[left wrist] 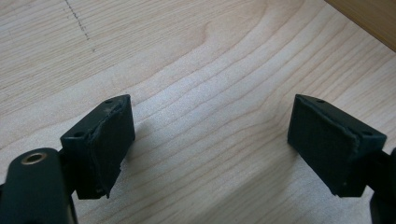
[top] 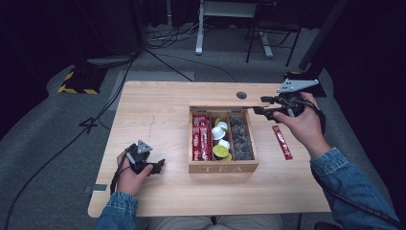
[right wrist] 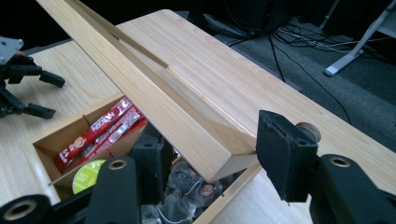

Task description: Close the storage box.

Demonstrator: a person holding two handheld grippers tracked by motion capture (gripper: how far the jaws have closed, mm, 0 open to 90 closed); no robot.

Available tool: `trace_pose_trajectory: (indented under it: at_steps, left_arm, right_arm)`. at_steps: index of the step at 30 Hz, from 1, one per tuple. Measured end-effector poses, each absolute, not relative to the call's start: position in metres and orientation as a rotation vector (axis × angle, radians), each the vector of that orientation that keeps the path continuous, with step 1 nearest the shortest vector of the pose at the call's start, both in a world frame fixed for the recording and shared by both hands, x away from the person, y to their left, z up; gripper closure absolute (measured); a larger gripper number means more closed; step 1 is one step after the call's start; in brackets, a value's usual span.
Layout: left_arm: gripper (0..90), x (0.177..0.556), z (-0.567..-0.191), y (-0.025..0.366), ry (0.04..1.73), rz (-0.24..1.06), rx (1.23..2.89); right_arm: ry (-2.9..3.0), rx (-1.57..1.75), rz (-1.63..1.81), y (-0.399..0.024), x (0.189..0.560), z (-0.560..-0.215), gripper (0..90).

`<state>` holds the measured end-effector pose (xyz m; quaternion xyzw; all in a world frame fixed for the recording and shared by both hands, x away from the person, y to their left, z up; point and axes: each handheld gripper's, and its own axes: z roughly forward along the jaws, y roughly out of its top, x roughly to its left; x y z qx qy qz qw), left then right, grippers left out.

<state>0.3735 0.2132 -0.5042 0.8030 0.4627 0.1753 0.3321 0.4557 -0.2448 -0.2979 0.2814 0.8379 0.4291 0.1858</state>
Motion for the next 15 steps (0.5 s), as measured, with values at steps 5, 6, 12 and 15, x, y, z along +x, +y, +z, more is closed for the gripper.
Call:
trace_pose_trajectory:
  at_steps: [5,6,12,15]
  left_arm:
    - [15.2,0.374,-0.504,0.213,1.209,0.457,2.099]
    - [15.2,0.374,-0.504,0.213,1.210,0.455,2.100]
    - [15.2,0.374,-0.504,0.213,1.209,0.456,2.098]
    - [15.2,0.374,-0.504,0.213,1.209,0.456,2.098]
  right_arm:
    - [2.359,0.759,1.184,-0.244,0.444,-0.303,44.9]
    - [2.360,0.750,1.181,-0.244,0.442,-0.304,44.4]
    - [2.367,0.760,1.178,-0.247,0.431,-0.312,43.3]
    - [2.368,0.753,1.174,-0.248,0.425,-0.315,43.7]
